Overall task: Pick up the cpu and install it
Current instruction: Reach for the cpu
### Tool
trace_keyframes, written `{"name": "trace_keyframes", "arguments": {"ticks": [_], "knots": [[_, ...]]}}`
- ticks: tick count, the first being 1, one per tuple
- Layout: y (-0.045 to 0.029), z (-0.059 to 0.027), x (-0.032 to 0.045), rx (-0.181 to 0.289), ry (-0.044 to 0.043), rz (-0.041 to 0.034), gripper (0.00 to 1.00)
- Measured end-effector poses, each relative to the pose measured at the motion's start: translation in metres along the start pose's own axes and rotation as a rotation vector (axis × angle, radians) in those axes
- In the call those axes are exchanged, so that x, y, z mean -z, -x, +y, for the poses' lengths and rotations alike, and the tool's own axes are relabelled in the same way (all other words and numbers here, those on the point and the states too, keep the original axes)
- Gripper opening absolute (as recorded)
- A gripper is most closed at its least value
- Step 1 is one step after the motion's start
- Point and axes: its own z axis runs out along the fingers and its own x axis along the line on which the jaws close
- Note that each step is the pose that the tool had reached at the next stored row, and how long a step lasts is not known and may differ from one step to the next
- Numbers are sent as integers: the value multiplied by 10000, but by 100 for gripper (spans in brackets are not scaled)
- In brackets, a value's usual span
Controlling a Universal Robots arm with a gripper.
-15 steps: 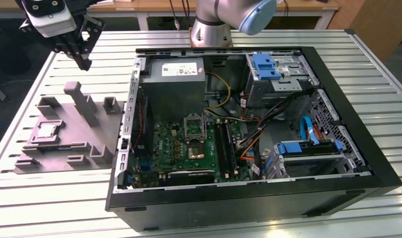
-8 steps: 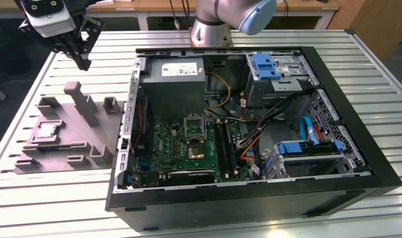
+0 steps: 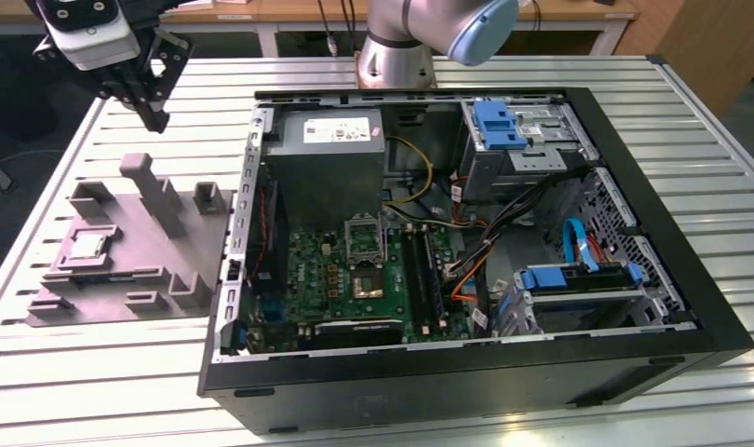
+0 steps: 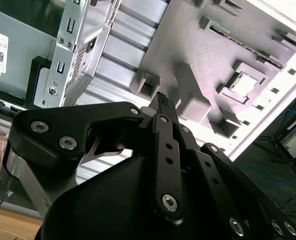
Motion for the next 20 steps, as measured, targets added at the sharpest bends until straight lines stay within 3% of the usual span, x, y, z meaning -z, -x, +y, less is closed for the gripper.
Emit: {"name": "trace_keyframes", "arguments": {"ticks": [7,15,20], "knots": [[-14,-1,0,0,-1,14,11],[-101,-8,0,-4,-6,74,11],[-117,-9,1,-5,-6,81,11]]}}
